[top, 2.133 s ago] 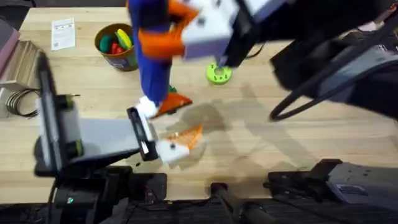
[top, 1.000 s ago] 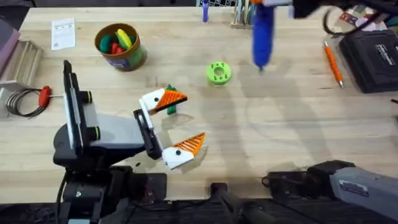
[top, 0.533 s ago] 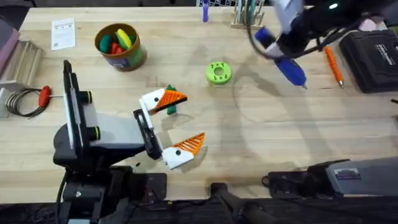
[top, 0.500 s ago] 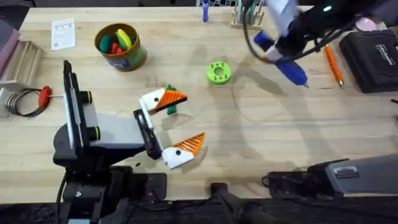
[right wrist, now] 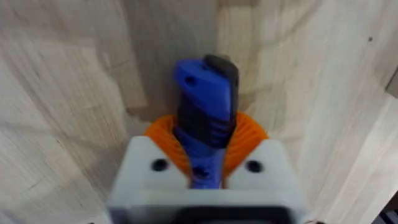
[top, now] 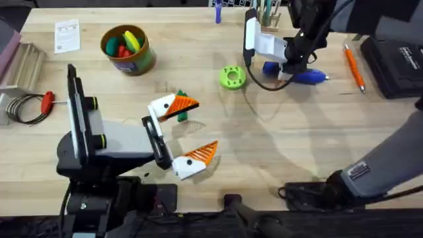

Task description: Pick up the gripper from the table and insert it into the empty holder that is missing its gripper. Then pick up a screw, insert it into the mounting hole, and use the screwdriver to tighten it. Finally, clean up the table by picking up the vegetable and placing it into the bucket.

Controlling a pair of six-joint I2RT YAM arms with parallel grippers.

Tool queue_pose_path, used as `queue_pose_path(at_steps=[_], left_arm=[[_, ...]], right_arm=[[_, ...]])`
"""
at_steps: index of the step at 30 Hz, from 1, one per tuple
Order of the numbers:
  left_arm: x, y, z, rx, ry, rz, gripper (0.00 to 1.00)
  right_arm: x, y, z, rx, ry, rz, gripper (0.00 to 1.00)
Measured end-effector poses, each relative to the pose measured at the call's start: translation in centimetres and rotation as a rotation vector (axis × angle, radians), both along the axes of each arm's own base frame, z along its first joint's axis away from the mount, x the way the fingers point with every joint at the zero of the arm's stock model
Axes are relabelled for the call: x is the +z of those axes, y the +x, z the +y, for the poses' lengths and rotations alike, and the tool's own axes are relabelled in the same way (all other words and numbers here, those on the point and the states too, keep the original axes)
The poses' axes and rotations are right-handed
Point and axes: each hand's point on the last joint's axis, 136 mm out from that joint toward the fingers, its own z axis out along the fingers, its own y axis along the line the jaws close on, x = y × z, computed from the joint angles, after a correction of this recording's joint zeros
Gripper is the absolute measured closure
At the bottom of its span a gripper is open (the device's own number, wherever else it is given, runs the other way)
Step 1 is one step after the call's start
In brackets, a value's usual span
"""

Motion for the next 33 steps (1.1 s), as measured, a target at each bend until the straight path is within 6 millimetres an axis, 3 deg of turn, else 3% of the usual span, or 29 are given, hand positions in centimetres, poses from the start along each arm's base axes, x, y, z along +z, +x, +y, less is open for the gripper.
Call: queue_pose_path(at_steps=[5,6,7,14,16,20,25,33], left_arm=[[0.0,0.0,0.0,0.000,0.000,0.000,0.014],[0.0,0.0,0.0,-0.001,0.000,0.000,0.014],[0.0,0.0,0.0,0.000,0.000,0.000,0.014],[0.0,0.0,0.0,0.000,0.000,0.000,0.013],[0.0,0.0,0.0,-0.001,0.000,0.000,0.014],[0.1,0.3,0.1,0.016,0.000,-0.007,0.015],[0.8,1.6,0.8,0.101,-0.040,0.028,0.015],[1.0,3.2,2.7,0.298,-0.049,0.211,0.015]], right_arm=[[0.5,0.5,-0.1,-0.009,-0.010,-0.024,0.161],[0.6,0.6,0.0,-0.019,-0.008,-0.032,0.058],[0.7,0.8,0.1,-0.039,-0.002,-0.040,0.030],[1.9,1.2,1.2,-0.298,0.117,-0.090,0.019],[3.5,1.2,2.1,-0.358,0.197,-0.114,0.020],[8.5,1.2,4.0,-0.482,0.392,-0.186,0.018],[14.6,0.1,4.8,-0.710,0.612,-0.251,0.017],[19.9,-5.0,4.6,-0.989,0.798,-0.206,0.017]])
